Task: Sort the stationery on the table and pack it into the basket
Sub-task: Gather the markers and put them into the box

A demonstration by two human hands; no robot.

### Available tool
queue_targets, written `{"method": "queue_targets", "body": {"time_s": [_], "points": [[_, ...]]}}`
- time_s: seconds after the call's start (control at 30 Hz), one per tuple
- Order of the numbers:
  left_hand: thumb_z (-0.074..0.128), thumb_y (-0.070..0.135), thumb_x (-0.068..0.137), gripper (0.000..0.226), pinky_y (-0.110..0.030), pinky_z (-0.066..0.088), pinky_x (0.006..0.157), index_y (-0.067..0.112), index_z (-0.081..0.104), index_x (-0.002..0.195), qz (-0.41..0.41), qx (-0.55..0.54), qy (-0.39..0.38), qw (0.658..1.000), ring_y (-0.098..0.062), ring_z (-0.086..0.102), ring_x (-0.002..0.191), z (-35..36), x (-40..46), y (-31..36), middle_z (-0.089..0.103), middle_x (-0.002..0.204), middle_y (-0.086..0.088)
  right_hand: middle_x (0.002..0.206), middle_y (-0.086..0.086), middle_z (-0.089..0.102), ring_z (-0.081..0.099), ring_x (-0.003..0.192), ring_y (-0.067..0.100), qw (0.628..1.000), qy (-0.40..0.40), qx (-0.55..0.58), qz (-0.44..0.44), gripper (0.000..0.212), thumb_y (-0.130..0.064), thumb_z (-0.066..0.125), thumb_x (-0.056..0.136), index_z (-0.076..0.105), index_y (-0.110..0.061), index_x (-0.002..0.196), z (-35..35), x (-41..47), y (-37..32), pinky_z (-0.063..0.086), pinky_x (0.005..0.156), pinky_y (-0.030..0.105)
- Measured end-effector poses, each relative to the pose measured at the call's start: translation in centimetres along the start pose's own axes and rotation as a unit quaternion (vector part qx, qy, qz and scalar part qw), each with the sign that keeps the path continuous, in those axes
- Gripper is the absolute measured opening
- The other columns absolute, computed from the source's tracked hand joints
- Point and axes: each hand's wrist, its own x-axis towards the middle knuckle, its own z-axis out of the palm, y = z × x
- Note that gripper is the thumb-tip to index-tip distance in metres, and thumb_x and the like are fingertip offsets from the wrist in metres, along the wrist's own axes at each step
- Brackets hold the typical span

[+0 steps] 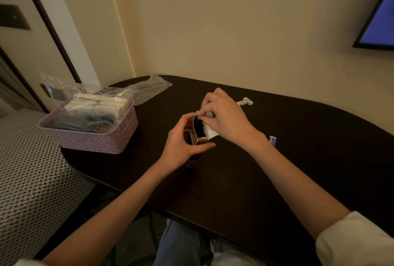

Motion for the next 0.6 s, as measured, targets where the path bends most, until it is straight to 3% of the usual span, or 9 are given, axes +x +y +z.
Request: {"method": "queue_targets", "body": {"time_s": [0.2,0.33,0.6], "points": [[0.084,0.029,0.067,0.077,-0.011,0.044,0.092,0.015,0.045,0.132,0.003,0.010,0.011,1.000,0.005,0.053,0.115,0.52,0.43,0.19,0.055,0.120,0.016,0.103,-0.005,0.060,0.042,0.096,0.004,0.998,-0.007,0.045,0.036,0.018,-0.020,0.067,0.088,0.070,-0.019,0.105,-0.45,0.38,0.71,0.046,0.079,0.027],[0.085,0.030,0.067,0.078,-0.009,0.043,0.092,0.018,0.044,0.132,0.004,0.016,0.009,1.000,0.008,0.052,0.114,0.77,0.59,0.22,0.054,0.119,0.019,0.104,-0.003,0.062,0.049,0.100,0.009,0.998,-0.018,0.024,0.051,0.014,-0.020,0.066,0.088,0.070,-0.018,0.101,-0.47,0.32,0.93,0.048,0.082,0.029],[0.085,0.032,0.066,0.079,-0.010,0.045,0.091,0.016,0.045,0.132,0.008,0.029,0.010,0.999,0.007,0.053,0.112,1.04,0.60,0.25,0.055,0.118,0.017,0.110,-0.003,0.061,0.045,0.107,0.009,0.997,-0.065,0.001,0.052,0.015,-0.020,0.063,0.091,0.074,-0.019,0.101,-0.93,0.15,0.92,0.045,0.080,0.026]]}}
